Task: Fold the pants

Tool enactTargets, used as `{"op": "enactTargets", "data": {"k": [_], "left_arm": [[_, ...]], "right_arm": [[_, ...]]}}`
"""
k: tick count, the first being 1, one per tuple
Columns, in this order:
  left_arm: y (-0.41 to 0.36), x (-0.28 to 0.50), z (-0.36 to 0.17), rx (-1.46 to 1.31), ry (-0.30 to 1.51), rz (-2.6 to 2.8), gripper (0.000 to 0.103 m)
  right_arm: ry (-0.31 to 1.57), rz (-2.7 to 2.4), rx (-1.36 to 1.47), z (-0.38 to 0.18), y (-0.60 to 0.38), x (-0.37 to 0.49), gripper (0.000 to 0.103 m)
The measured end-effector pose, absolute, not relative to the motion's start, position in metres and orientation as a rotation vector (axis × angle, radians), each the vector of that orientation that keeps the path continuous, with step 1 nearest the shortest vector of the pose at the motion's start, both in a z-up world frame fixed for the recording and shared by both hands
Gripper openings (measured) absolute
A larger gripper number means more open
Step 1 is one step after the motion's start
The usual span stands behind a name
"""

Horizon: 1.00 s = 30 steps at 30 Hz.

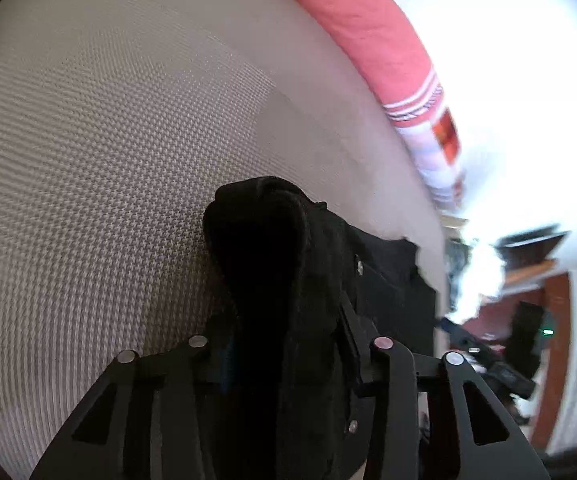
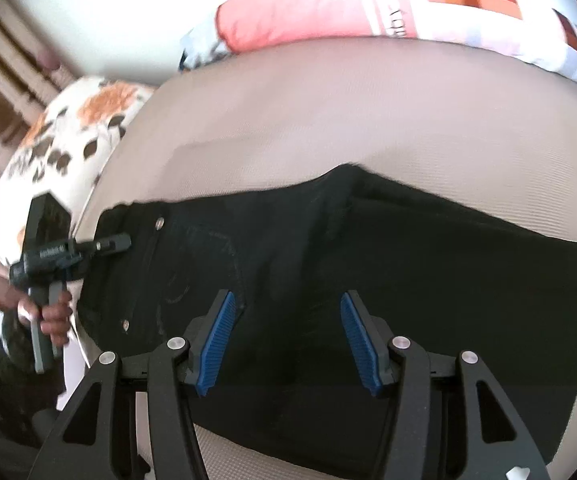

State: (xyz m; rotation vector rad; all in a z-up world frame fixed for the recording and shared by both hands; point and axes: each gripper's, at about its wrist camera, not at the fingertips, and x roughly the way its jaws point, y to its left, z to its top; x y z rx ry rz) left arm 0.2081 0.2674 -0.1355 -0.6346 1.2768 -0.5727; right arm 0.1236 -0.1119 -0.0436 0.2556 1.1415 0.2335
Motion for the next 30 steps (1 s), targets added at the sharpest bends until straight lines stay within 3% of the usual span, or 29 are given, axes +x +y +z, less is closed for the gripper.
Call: {"op": "enactTargets", "data": {"k": [8,16,30], "left_arm": [[0.239,0.2,-0.103,-0.496,1.295,-0.367,0.03],[0.196,0.177,-0.055,-0.531,1.261,-0.287,0.015],[0.042,0.149,-0.008,-0.343,1.177,-0.38,0.014]], "right_arm": [[1.055,0.181,0.343,-0.027,-0.156,0.1,0.053],[1.012,0.159,0.42,-0.028,-0.206,0.08,0.053],[0.994,0.093,0.484,-0.042,-0.272,0.056,0.053]]}}
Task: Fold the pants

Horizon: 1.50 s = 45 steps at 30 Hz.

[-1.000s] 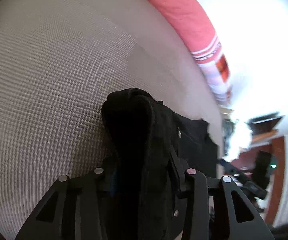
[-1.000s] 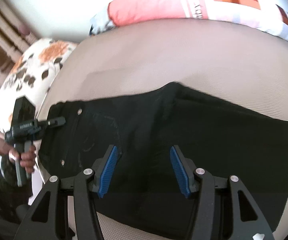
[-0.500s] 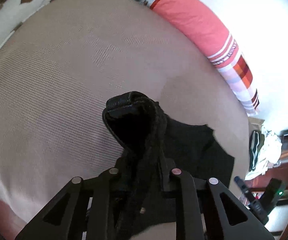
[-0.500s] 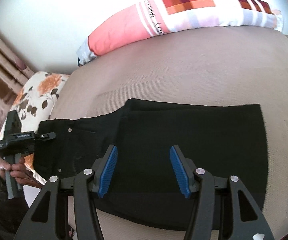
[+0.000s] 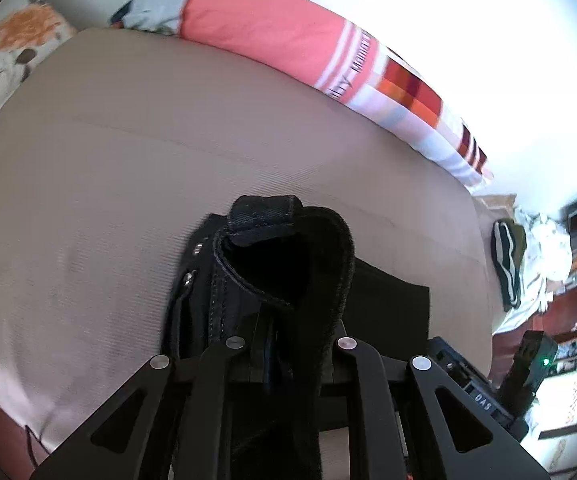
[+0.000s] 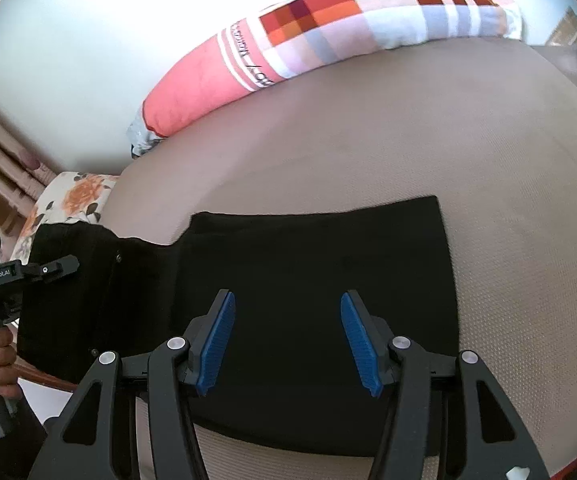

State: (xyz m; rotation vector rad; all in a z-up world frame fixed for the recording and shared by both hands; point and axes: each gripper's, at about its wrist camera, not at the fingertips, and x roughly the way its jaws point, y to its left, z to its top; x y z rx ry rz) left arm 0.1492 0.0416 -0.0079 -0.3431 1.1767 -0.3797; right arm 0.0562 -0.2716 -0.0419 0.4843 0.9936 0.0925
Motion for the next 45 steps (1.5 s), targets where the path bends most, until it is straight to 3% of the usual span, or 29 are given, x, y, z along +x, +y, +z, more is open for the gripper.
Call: {"op": "enactTargets", "data": {"k": [12,24,28,32,40,45], "left_arm": [[-0.053,0.145,-0.024,-0.287,1.203,-0.463,0.014],[-0.092,0.137,-0.071,-0.22,1.258,-0.471,0.016],[-0.091,0.135,-0.072,-0.22,1.251,-0.492,0.025],[-0.093,0.129,-0.068,-0.222,1.24,-0.573,0.049],[-0.068,0.114,-0.029,-0.147,1.063,-0.598,0.064],[-0.021,0.12,-0.034,-0.116,1.047,-0.466,0.064]], "right_arm": [[1.007,0.082,0.504,-0.061,-0.29,0.045,0.053],[0.997,0.055,0.51,-0.063,-0.3,0.04,0.053],[0.996,0.058,0.523,-0.064,-0.302,0.04,0.053],[1.005,0.071,0.555,-0.068,-0.304,0.041,0.053],[1.02,0.164,0.717,-0.084,-0.314,0.042,0.054],[1.066,0.246,0.755,-0.092,-0.307,0.049,0.056]]}}
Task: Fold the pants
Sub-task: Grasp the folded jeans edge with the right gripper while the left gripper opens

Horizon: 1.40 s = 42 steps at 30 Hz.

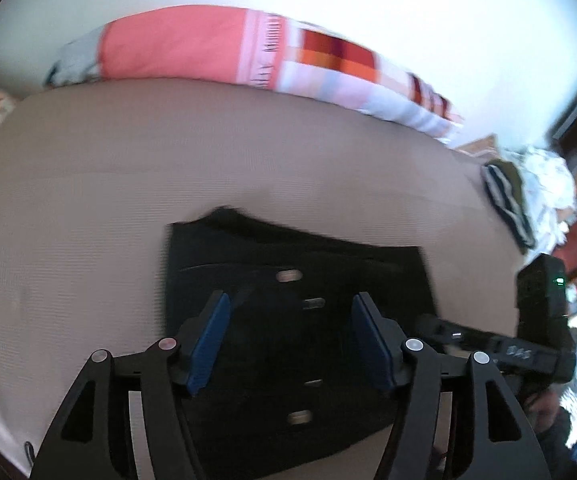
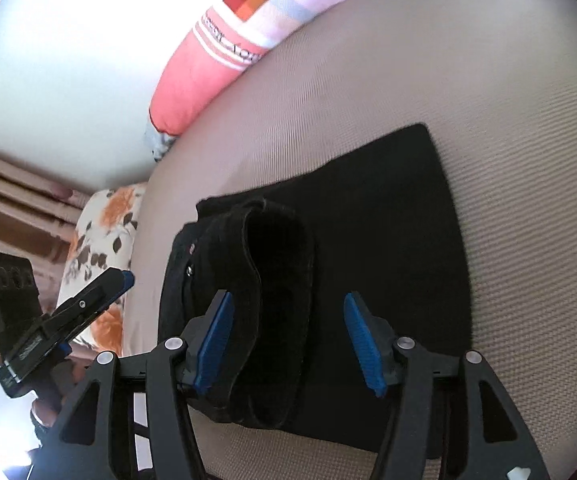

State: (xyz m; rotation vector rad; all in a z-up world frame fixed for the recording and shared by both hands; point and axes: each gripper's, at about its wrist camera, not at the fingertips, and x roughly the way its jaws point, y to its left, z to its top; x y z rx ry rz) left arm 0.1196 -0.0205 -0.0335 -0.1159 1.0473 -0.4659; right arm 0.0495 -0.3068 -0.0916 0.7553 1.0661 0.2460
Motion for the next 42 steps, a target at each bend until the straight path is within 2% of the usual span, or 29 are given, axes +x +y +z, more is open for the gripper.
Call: {"op": "enactTargets", "data": {"k": [7,14,23,25,30,42], "left_arm": [[0.031,0.122,-0.066,-0.134,1.099,-0.316,0.064],[0.042,0.114,-0.093,-0.14,1.153,-0.297,0.064],[0.032,0.113,-0.102,-0.093,1.146,-0.29,0.064],[0.03,0.114,-0.103,-0.086,1.148,-0.284,0.064],[0.027,0.115,-0.101,-0.066,1.143,-0.266,0.064],[0.01,0.114,-0.082,-0.039,1.085,-0.303,0.064]], "right_arm": [[1.129,0.314,0.777,-0.106,-0.294,0.058,0.056],[1.15,0.354,0.805,-0.117,-0.28,0.068,0.055],[1.135,0.373,0.84,-0.127,-0.272,0.091,0.035],[1.136,0.376,0.825,-0.126,-0.27,0.095,0.024],[1.111,0.349,0.733,-0.103,-0.26,0.091,0.013],[1.009,0.31,0.592,-0.03,-0.251,0.08,0.011]]}}
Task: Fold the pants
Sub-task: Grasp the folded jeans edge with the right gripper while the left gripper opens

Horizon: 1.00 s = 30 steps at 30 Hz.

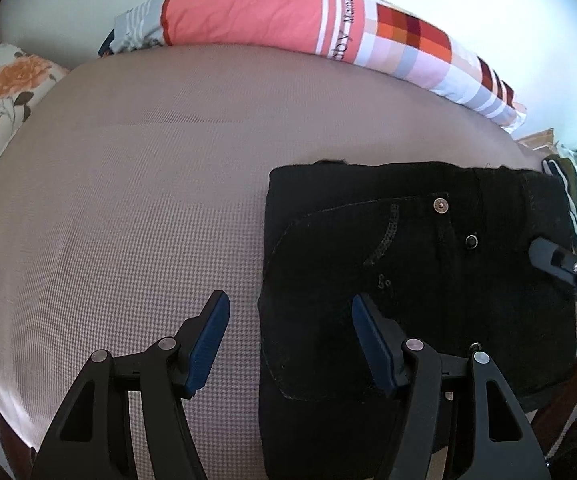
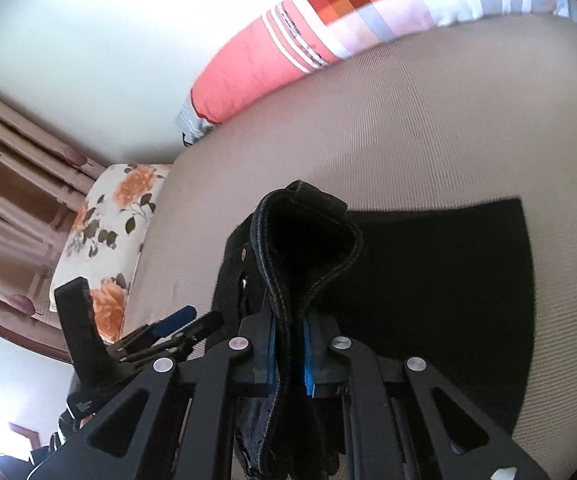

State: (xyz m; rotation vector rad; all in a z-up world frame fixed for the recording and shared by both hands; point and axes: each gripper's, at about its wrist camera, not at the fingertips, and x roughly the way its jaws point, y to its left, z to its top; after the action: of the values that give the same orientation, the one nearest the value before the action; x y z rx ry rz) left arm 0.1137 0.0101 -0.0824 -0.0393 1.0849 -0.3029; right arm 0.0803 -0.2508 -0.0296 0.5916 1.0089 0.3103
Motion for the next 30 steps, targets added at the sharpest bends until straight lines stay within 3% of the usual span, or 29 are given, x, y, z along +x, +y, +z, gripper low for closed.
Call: {"op": "enactTargets", "data": {"k": [7,23,30], "left_arm": [[-0.005,0.119,-0.075,-0.023,1.061,-0.335,0.064],[-0.037,0.127,-0.082,0.037,1.077,-0.386,0.064],[-0.053,0.126,-0.112,0.078,1.159,-0.406,0.064]], "right_arm": [[0.968,0.238,0.558,-0.01,-0.282,0.078,0.011],[1.064,0.037,0.626,-0.089,-0.351,0.073,0.009],[1.089,0.019,0.615,-0.093,-0.349,0.072,0.019]]}}
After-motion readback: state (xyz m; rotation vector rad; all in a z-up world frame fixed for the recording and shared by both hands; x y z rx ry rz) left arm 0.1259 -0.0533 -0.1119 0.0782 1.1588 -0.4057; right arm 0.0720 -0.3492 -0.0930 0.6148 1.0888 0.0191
